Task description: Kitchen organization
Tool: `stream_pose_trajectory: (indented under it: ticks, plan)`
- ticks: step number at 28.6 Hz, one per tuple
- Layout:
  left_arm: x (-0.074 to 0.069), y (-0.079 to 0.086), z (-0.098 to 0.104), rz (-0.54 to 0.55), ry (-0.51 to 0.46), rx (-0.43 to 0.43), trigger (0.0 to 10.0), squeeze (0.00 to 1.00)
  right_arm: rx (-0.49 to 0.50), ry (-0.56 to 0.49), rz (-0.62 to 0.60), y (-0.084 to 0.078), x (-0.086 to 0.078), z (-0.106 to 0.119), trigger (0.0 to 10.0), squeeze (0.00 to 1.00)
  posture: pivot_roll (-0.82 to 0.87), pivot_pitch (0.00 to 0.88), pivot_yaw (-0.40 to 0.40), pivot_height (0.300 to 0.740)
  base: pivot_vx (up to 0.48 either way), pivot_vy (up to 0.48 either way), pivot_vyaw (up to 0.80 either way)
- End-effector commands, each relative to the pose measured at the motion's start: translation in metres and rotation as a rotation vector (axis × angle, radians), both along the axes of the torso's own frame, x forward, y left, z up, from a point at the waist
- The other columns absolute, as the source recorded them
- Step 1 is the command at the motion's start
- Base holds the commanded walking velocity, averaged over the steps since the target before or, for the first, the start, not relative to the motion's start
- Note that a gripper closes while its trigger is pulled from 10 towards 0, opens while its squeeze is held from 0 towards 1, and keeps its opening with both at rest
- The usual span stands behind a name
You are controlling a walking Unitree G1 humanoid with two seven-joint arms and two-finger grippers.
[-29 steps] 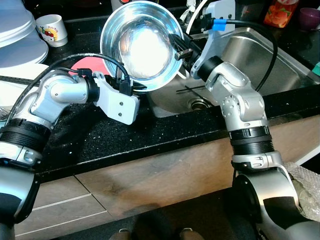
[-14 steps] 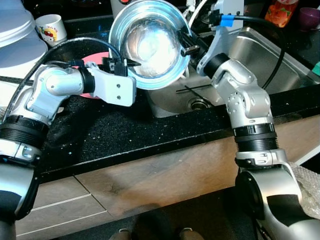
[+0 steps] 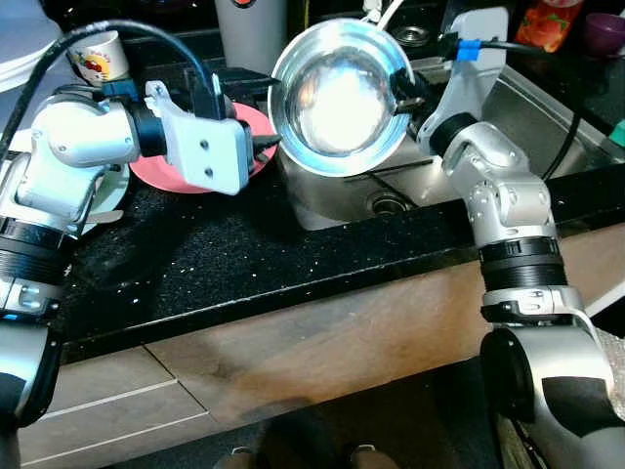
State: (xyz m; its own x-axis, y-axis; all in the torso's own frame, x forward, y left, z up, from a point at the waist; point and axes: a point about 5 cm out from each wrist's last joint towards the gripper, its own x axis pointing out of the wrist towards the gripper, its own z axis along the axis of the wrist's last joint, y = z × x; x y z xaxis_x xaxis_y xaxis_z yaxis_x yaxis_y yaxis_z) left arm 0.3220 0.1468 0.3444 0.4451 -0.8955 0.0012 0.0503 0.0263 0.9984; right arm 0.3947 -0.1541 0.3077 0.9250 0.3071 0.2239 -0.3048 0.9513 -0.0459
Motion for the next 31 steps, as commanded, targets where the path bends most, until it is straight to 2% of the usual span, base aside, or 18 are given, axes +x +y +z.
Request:
stream_pose_trajectory:
  ticks: [1,2,4,6,7,8,9,10,12,16,18,20,22,25,26,29,30,31]
  plan:
    - [-0.004,-0.006,0.005,-0.014,-0.049,0.045,10.0,0.00,-0.003,-0.022,-0.002,0.001,0.000,0.007,0.0,0.00,0.07,0.119,0.010,0.740,0.000,0.000,0.00]
    - [-0.004,-0.006,0.005,-0.011,-0.051,0.049,10.0,0.00,-0.005,-0.022,-0.001,0.001,0.000,0.006,0.0,0.00,0.07,0.119,0.010,0.740,0.000,0.000,0.00]
    - [0.007,0.000,0.013,0.075,-0.036,-0.092,10.0,0.00,-0.007,-0.020,-0.007,0.000,0.001,0.005,0.0,0.00,0.07,0.120,0.014,0.740,0.000,0.000,0.00]
    - [0.024,0.019,0.032,0.222,0.043,-0.414,10.0,0.00,-0.012,-0.016,-0.030,-0.004,0.002,0.004,0.0,0.00,0.07,0.121,0.016,0.740,0.000,0.000,0.00]
    - [0.035,0.035,0.039,0.312,0.146,-0.665,10.0,0.00,-0.015,-0.015,-0.044,-0.006,0.002,0.003,0.0,0.00,0.06,0.122,0.018,0.740,0.000,0.000,0.00]
    - [0.041,0.045,0.041,0.368,0.231,-0.826,10.0,0.00,-0.016,-0.014,-0.054,-0.008,0.002,0.002,0.0,0.00,0.06,0.122,0.018,0.740,0.000,0.000,0.00]
    - [0.041,0.045,0.041,0.368,0.231,-0.826,10.0,0.00,-0.016,-0.014,-0.054,-0.008,0.002,0.002,0.0,0.00,0.06,0.122,0.018,0.740,0.000,0.000,0.00]
    - [0.060,0.080,0.032,0.545,0.514,-1.211,10.0,0.00,-0.022,-0.014,-0.079,-0.013,0.002,0.000,0.0,0.00,0.06,0.125,0.017,0.740,0.000,0.000,0.00]
    - [0.067,0.093,0.020,0.657,0.667,-1.347,10.0,0.00,-0.022,-0.014,-0.091,-0.015,0.002,-0.001,0.0,0.00,0.07,0.130,0.014,0.740,0.000,0.000,0.00]
    - [0.070,0.094,0.016,0.740,0.650,-1.424,10.0,0.00,-0.013,-0.023,-0.100,-0.017,0.001,-0.002,0.0,0.00,0.07,0.131,0.014,0.740,0.000,0.000,0.00]
    - [0.071,0.088,0.016,0.728,0.679,-1.449,10.0,0.00,-0.007,-0.028,-0.103,-0.017,0.001,-0.002,0.0,0.00,0.06,0.137,0.015,0.740,0.000,0.000,0.00]
    - [0.071,0.079,0.021,0.669,0.704,-1.533,10.0,0.00,0.005,-0.049,-0.114,-0.019,0.000,-0.001,0.0,0.00,0.06,0.142,0.016,0.740,0.000,0.000,0.00]
    - [0.066,0.071,0.029,0.591,0.593,-1.492,10.0,0.00,0.013,-0.073,-0.136,-0.022,-0.001,0.002,0.0,0.00,0.06,0.147,0.020,0.740,0.000,0.000,0.00]
    - [0.059,0.063,0.034,0.534,0.543,-1.460,10.0,0.00,0.022,-0.087,-0.159,-0.025,-0.001,0.005,0.0,0.00,0.06,0.147,0.023,0.740,0.000,0.000,0.00]
    - [0.051,0.048,0.034,0.457,0.615,-1.391,10.0,0.00,0.030,-0.096,-0.178,-0.028,-0.002,0.006,0.0,0.00,0.06,0.147,0.025,0.740,0.000,0.000,0.00]
    - [0.045,0.042,0.036,0.404,0.660,-1.397,10.0,0.00,0.028,-0.103,-0.191,-0.030,-0.002,0.006,0.0,0.00,0.06,0.147,0.029,0.740,0.000,0.000,0.00]
    - [0.034,0.035,0.036,0.260,0.737,-1.381,10.0,0.00,0.014,-0.109,-0.206,-0.032,-0.004,0.006,0.0,0.00,0.06,0.142,0.033,0.740,0.000,0.000,0.00]
    - [0.034,0.035,0.036,0.260,0.737,-1.381,10.0,0.00,0.014,-0.109,-0.206,-0.032,-0.004,0.006,0.0,0.00,0.06,0.142,0.033,0.740,0.000,0.000,0.00]
